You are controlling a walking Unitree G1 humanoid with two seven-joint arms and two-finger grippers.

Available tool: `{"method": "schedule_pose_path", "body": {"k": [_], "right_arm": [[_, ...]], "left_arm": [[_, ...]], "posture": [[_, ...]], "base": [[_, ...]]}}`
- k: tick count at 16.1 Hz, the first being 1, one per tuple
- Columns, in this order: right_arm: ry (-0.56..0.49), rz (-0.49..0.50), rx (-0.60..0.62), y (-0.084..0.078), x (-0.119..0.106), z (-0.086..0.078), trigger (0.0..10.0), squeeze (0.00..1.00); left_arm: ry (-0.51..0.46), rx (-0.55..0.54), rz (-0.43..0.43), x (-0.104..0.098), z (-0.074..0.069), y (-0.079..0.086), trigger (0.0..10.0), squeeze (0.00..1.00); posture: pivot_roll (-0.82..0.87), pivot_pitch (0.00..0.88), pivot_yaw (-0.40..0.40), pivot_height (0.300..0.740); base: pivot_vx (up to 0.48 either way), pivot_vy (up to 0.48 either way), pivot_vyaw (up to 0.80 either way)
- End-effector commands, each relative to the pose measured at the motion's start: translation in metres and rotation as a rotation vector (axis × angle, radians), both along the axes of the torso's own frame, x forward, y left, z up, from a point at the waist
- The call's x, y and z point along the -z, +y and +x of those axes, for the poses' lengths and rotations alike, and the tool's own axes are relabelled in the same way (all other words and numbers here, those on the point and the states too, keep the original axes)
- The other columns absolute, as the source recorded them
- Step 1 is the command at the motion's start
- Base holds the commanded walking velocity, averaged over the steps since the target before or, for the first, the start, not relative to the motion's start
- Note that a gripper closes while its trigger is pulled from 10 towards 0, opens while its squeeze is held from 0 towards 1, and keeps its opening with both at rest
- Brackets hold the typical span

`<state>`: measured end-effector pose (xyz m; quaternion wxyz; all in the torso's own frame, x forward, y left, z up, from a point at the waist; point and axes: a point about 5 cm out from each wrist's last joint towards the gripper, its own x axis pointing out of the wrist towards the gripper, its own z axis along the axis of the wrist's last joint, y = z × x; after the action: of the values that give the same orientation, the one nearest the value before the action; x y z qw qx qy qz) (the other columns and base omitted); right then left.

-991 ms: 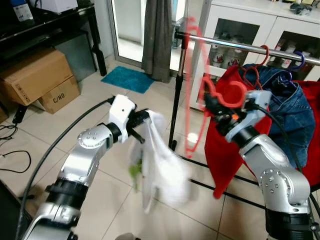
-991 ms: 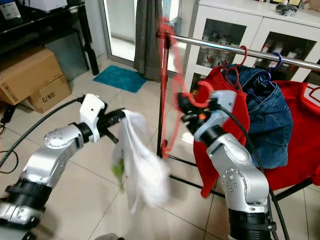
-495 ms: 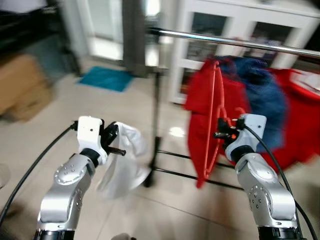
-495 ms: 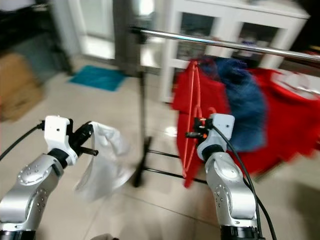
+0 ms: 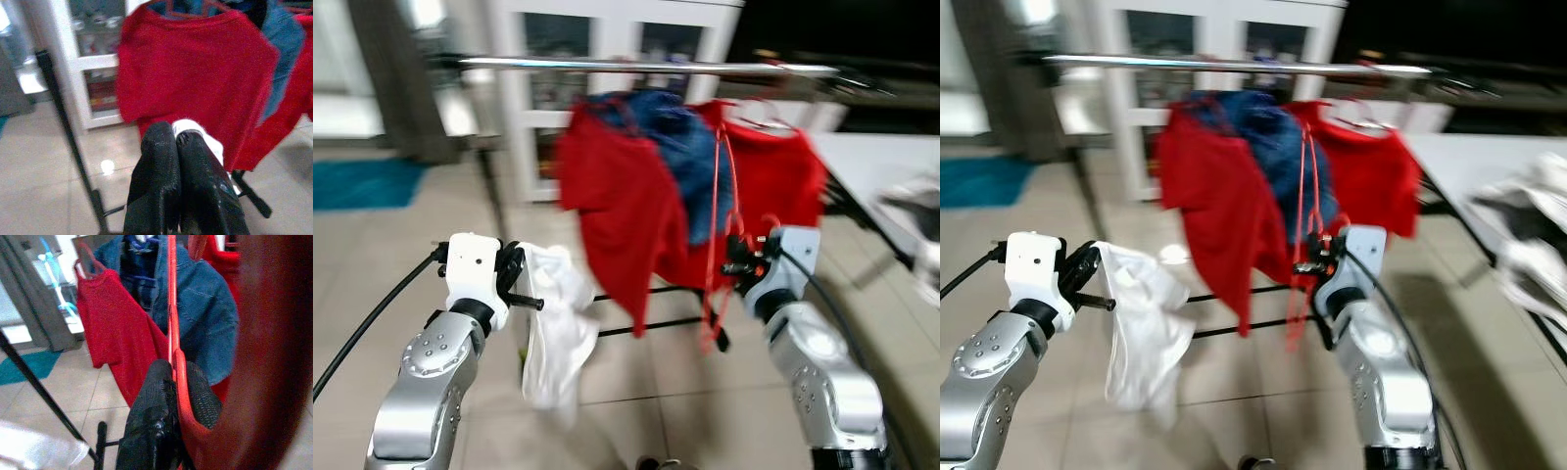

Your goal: Hang hanger

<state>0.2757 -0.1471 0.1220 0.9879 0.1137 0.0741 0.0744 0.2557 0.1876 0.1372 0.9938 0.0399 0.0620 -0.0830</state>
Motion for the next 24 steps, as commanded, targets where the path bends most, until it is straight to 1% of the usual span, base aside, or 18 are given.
{"method": "schedule_pose_path", "body": {"k": [1,2,3,4,6,7,8,11,13,14,15,16,17,19,21,22,23,24], "right_arm": [[-0.054,-0.047,0.027,-0.004,-0.008,0.0,10.0,0.0],[-0.109,-0.087,0.065,-0.007,-0.011,0.001,10.0,0.0],[-0.132,-0.098,0.155,-0.012,-0.011,0.002,10.0,0.0],[-0.153,-0.016,0.202,-0.011,-0.013,0.001,10.0,0.0],[-0.193,-0.016,0.202,-0.01,-0.017,0.003,10.0,0.0],[-0.231,-0.056,0.247,-0.011,-0.019,0.004,10.0,0.0],[-0.243,-0.038,0.254,-0.011,-0.019,0.004,10.0,0.0],[-0.24,-0.007,0.269,-0.012,-0.018,0.004,10.0,0.0],[-0.221,0.027,0.254,-0.01,-0.016,0.004,10.0,0.0],[-0.246,-0.008,0.253,-0.009,-0.016,0.004,10.0,0.0],[-0.248,-0.001,0.284,-0.013,-0.016,0.003,10.0,0.0],[-0.205,0.016,0.285,-0.016,-0.014,0.003,10.0,0.0],[-0.133,0.057,0.146,-0.01,-0.009,0.001,10.0,0.0],[-0.085,0.007,0.127,-0.01,-0.001,-0.002,10.0,0.0],[-0.074,-0.037,0.105,-0.009,0.002,-0.004,10.0,0.0],[-0.079,-0.015,0.089,-0.007,0.0,-0.004,10.0,0.0],[-0.088,-0.019,0.102,-0.009,-0.003,-0.004,10.0,0.0],[-0.071,0.004,0.091,-0.009,-0.003,-0.005,10.0,0.0]], "left_arm": [[-0.022,0.011,0.006,-0.007,0.002,-0.004,10.0,0.0],[-0.021,0.013,0.008,-0.006,0.001,-0.005,10.0,0.0],[-0.019,0.016,0.009,-0.006,0.0,-0.007,10.0,0.0],[-0.018,0.02,0.013,-0.005,0.0,-0.008,10.0,0.0],[-0.022,0.022,0.012,-0.006,0.001,-0.01,10.0,0.0],[-0.022,0.021,0.011,-0.006,0.001,-0.011,10.0,0.0],[-0.023,0.021,0.011,-0.006,0.002,-0.011,10.0,0.0],[-0.024,0.023,0.011,-0.006,0.004,-0.012,10.0,0.0],[-0.024,0.025,0.009,-0.007,0.005,-0.013,10.0,0.0],[-0.017,0.024,-0.013,-0.007,0.005,-0.013,10.0,0.0],[-0.016,0.026,-0.022,-0.008,0.006,-0.013,10.0,0.0],[-0.009,0.017,-0.013,-0.008,0.007,-0.012,10.0,0.0],[0.002,-0.01,-0.007,-0.006,0.009,-0.007,10.0,0.0],[0.0,0.017,-0.029,-0.009,0.009,-0.007,10.0,0.0],[-0.012,0.035,-0.017,-0.012,0.01,-0.01,10.0,0.0],[-0.017,0.039,-0.011,-0.012,0.01,-0.01,10.0,0.0],[-0.021,0.045,0.0,-0.013,0.011,-0.012,10.0,0.0],[-0.019,0.045,0.004,-0.013,0.012,-0.012,10.0,0.0]], "posture": [[0.12,0.0,-0.071,0.74],[0.12,0.0,-0.077,0.74],[0.12,0.0,-0.079,0.74],[0.12,0.0,-0.085,0.74],[0.12,0.0,-0.085,0.74],[0.12,0.0,-0.085,0.74],[0.12,0.0,-0.084,0.74],[0.11,0.0,-0.074,0.74],[0.11,0.0,-0.074,0.74],[0.11,0.0,-0.069,0.74],[0.1,0.0,-0.066,0.74],[0.1,0.0,-0.064,0.74],[0.1,0.0,-0.061,0.74],[0.1,0.0,-0.056,0.74],[0.09,0.0,-0.052,0.74],[0.09,0.0,-0.053,0.74],[0.09,0.0,-0.051,0.74],[0.09,0.0,-0.051,0.74]], "base": [[0.0,0.0,-0.8],[0.0,0.0,-0.8],[0.0,0.0,-0.8],[0.0,0.0,-0.8],[0.0,0.0,-0.8],[0.0,0.0,-0.8],[0.0,0.0,-0.8],[0.0,0.0,-0.8],[0.0,0.0,-0.8],[0.0,0.0,-0.8],[0.0,0.0,-0.8],[0.0,0.0,-0.8],[0.0,0.0,-0.8],[0.0,0.0,-0.8],[0.0,0.0,-0.8],[0.0,0.0,-0.8],[0.0,0.0,-0.8],[0.0,-0.27,-0.8]]}}
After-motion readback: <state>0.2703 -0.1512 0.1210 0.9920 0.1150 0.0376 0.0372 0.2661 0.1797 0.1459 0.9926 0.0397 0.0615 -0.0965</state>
